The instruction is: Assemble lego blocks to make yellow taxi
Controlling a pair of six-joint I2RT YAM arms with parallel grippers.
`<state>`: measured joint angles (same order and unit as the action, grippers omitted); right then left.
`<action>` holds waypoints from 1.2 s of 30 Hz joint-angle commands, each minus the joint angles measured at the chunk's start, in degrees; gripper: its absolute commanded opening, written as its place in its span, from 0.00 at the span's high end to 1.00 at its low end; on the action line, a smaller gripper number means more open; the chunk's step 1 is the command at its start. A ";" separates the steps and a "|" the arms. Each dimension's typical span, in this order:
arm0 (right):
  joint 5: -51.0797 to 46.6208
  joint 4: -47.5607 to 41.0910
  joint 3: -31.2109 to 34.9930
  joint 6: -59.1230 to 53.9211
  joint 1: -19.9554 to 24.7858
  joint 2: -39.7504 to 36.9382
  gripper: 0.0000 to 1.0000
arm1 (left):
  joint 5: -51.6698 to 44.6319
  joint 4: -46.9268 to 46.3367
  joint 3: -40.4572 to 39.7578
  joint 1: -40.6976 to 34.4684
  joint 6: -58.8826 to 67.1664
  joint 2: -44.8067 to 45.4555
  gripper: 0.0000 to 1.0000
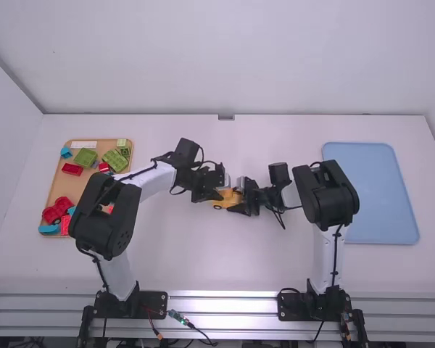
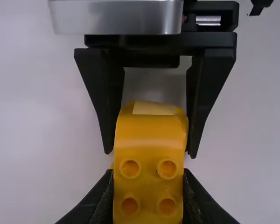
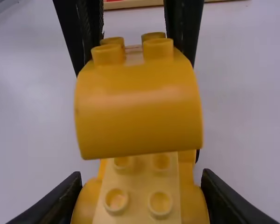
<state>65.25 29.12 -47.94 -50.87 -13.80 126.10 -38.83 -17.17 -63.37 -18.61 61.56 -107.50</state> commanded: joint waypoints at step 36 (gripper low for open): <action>-3.19 -24.22 -7.34 -14.99 0.72 0.81 0.01 | -0.74 -0.52 -0.85 -1.18 0.85 -1.42 0.98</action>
<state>61.98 4.47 -56.38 -68.42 -13.32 126.10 -38.68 -17.34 -63.37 -19.31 61.56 -108.20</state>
